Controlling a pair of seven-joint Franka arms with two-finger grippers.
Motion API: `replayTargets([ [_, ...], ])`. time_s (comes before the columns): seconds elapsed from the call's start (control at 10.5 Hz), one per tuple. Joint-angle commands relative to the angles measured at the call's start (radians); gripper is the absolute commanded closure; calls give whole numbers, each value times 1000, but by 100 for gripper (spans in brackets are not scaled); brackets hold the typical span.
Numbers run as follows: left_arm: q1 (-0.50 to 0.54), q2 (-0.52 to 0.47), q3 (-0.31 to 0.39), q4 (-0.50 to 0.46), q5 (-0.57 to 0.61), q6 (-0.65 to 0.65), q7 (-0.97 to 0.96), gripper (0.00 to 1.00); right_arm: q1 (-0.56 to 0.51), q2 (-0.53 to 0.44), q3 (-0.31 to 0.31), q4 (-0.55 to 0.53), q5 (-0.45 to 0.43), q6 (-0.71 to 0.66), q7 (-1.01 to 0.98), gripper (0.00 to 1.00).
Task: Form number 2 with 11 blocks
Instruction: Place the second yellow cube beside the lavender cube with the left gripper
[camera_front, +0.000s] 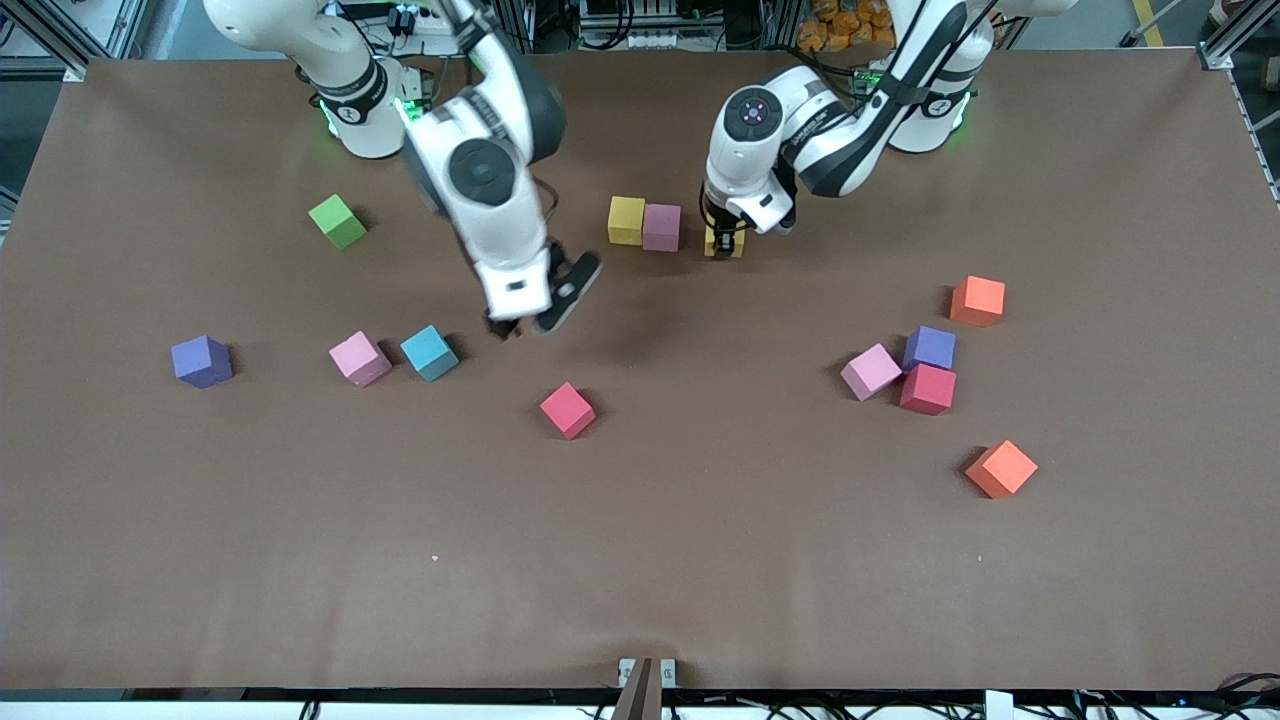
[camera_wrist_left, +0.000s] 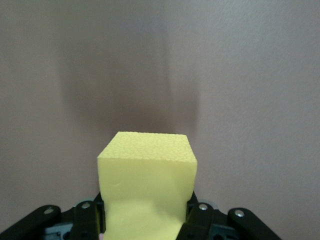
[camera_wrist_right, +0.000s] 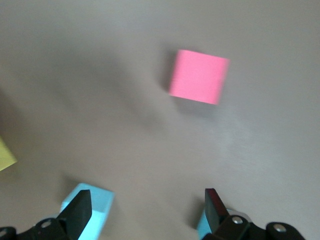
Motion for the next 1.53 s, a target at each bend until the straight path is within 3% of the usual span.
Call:
replayTargets([
  [0.0, -5, 27, -3, -10, 130, 36, -154, 87, -93, 32, 11, 52, -14, -15, 31, 0],
  [0.19, -7, 48, -3, -7, 282, 41, -315, 87, -150, 49, 11, 51, -12, -12, 158, 0],
  [0.57, -10, 62, -3, 5, 289, 47, -328, 87, -109, 84, 17, 60, 3, 42, 364, 0],
  [1.43, -62, 107, -3, 31, 296, 96, -385, 87, -95, 95, 17, 97, 52, 73, 373, 0],
])
